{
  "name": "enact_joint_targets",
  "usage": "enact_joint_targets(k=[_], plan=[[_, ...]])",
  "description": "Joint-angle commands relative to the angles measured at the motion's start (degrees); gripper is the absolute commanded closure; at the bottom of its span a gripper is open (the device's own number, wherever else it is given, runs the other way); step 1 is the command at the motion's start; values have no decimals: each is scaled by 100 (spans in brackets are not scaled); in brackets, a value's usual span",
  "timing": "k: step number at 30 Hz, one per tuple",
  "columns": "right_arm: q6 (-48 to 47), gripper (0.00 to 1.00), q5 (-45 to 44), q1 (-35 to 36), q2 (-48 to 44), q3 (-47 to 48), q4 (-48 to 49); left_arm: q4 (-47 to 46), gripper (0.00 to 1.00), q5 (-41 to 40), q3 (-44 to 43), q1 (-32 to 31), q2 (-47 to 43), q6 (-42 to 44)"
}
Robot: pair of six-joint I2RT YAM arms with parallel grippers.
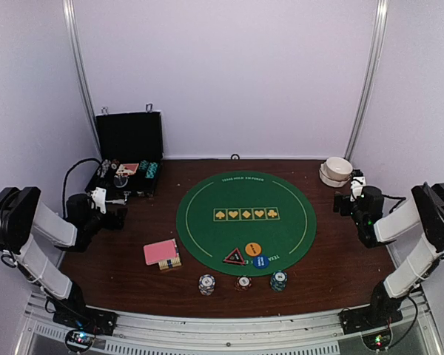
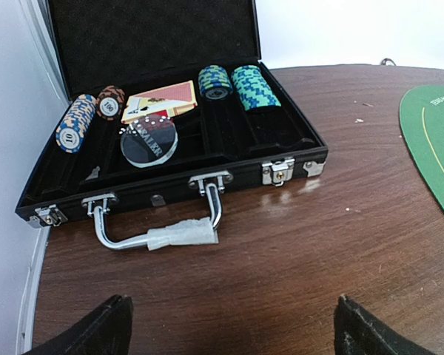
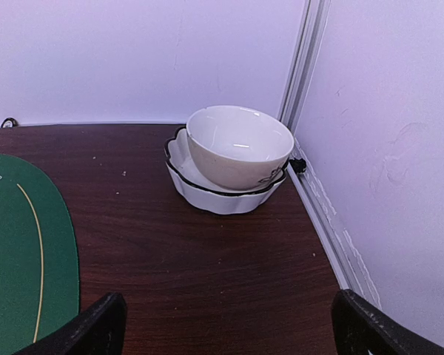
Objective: Distribute texas hold em gaming equipment
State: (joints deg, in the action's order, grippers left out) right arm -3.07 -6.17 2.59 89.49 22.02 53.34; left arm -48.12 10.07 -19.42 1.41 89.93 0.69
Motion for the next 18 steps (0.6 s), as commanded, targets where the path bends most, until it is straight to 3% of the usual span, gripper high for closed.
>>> enact_joint_targets(k=[1,10,13,15,18], plan=[[17,0,46,-30,-19,68,36,-312,2,-36,-67,4,7,-51],[43,1,-105,-20,-54,83,-6,-316,2,-26,-63,8,0,-51],[294,1,-872,5,-604,337,-984,-331,2,-13,-58,4,-4,-51],[305,1,-908,5,-997,606,-1735,270,2,27,-262,7,-224,-51],[708,0,-1043,5,-1579,786,-2224,2031,3,24,-1176,2,-560,-29]])
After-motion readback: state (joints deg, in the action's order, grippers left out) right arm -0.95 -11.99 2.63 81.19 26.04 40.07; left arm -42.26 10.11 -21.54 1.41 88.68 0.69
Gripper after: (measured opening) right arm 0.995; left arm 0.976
